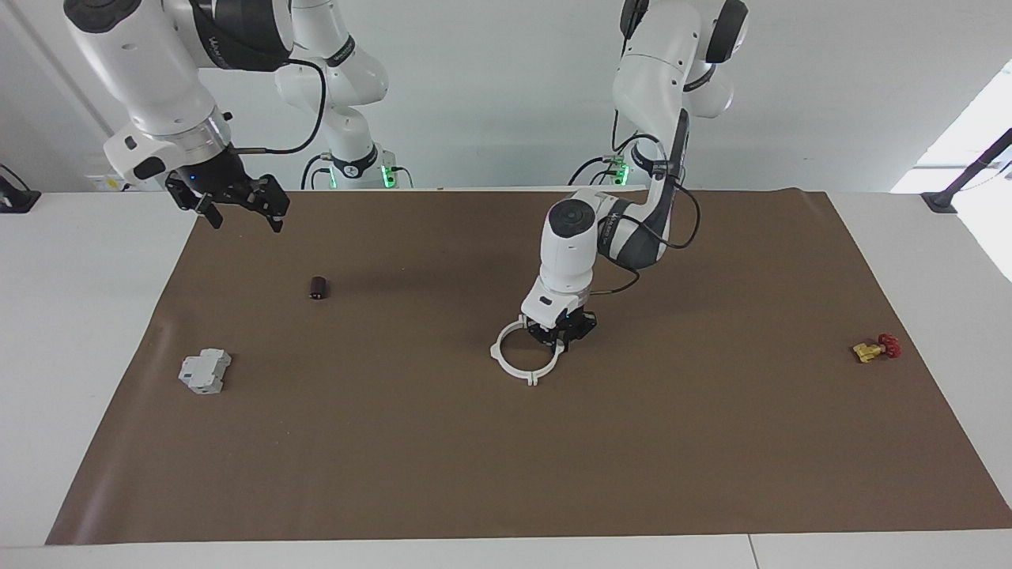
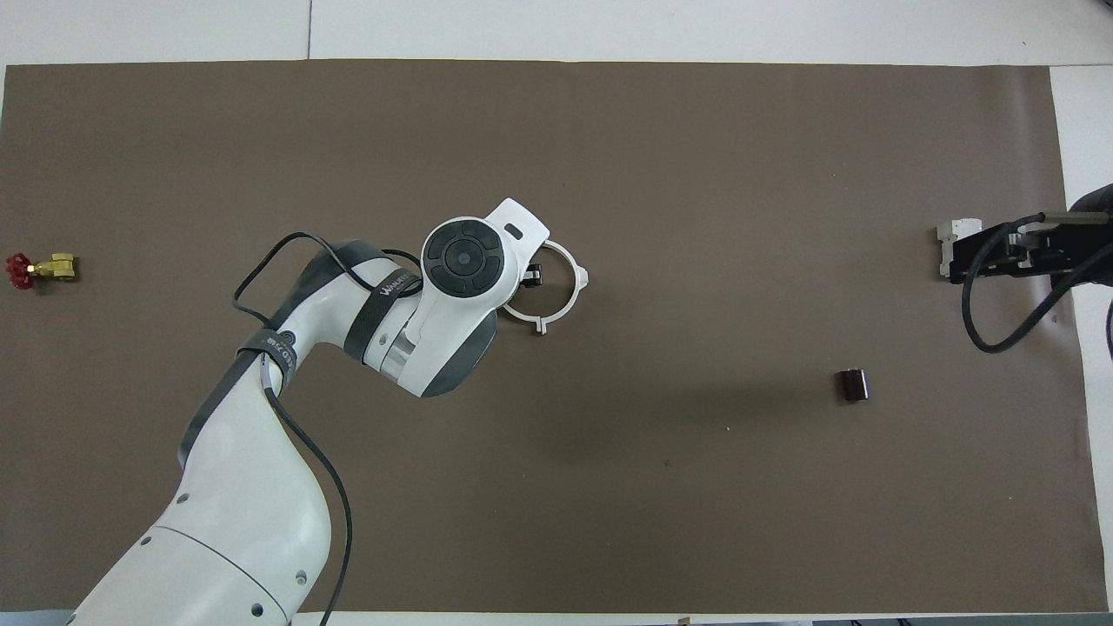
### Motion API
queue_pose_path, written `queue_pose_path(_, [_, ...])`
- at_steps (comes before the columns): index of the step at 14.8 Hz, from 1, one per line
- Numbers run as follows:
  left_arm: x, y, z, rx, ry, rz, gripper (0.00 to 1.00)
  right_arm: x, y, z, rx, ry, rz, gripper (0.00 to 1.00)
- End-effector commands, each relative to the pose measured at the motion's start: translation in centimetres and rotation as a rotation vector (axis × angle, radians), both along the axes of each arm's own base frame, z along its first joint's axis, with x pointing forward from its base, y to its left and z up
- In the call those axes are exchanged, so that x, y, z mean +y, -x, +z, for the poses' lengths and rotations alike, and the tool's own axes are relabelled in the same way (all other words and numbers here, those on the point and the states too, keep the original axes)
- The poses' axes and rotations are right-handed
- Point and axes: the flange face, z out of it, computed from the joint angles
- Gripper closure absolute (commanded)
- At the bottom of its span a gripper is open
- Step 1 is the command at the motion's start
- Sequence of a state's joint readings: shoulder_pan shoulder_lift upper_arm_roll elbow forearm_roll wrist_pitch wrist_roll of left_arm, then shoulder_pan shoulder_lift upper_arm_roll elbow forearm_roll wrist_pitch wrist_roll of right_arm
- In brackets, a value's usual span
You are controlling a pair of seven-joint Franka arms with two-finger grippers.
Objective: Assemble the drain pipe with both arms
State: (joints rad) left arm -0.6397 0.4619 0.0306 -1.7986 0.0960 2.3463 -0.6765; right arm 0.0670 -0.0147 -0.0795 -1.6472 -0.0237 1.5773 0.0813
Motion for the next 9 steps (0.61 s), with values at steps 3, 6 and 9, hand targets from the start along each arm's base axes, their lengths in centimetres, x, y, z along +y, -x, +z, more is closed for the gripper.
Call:
queue_pose_path(3, [2.8, -1.0, 3.3, -0.038, 0.009, 0.033, 0.00, -0.4, 0.0, 0.1, -0.016, 0.009, 0.017, 0.00])
queue_pose_path(6, [7.6, -1.8, 7.0, -0.068, 0.026, 0.081, 0.00, -0.5, 0.0, 0.4, -0.024, 0.009, 0.018, 0.00])
queue_pose_path(9, [11.4, -2.6, 9.1, -0.078, 0.032, 0.141, 0.00, -0.4, 0.1, 0.8, -0.022, 0.000, 0.017, 0.00])
